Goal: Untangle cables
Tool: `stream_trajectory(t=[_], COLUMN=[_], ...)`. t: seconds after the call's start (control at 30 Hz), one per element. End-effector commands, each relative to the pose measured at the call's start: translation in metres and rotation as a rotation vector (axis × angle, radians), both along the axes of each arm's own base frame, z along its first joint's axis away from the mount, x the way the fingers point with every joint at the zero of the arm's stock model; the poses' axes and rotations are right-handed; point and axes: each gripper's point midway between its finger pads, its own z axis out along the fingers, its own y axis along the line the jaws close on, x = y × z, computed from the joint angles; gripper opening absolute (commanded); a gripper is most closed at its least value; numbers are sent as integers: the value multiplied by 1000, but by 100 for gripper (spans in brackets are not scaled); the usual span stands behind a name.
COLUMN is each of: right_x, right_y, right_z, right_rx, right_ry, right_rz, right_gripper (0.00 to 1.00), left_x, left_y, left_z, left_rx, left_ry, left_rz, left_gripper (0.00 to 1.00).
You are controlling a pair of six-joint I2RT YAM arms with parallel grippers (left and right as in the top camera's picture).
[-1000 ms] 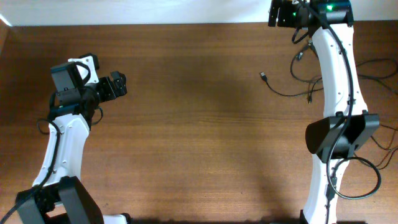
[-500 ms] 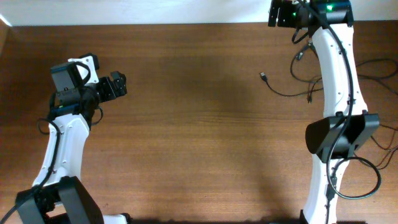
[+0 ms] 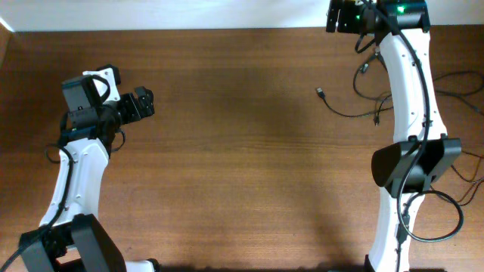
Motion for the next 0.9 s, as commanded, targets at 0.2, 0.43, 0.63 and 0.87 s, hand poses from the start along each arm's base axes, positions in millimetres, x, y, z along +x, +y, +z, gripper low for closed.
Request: stream_trajectory(t=[0.2, 0.43, 0.63, 0.87], right_x=[-2, -2, -2, -2], right_y=[-3, -3, -3, -3], right_z=[8, 8, 8, 8], right_rx=[-9, -9, -9, -9], right_ry=[-13, -13, -14, -13], right_rz=[-8, -8, -8, -8], right_gripper=[99, 99, 99, 99], left_x=[-15, -16, -16, -42], left_y=[-2, -24, -51, -60], left_z=[22, 81, 159, 224], left_rx=[1, 155, 236, 290], left_ry=[-12, -179, -449, -795], left_rz=[10, -45, -118, -111], left_gripper=[99, 99, 99, 99])
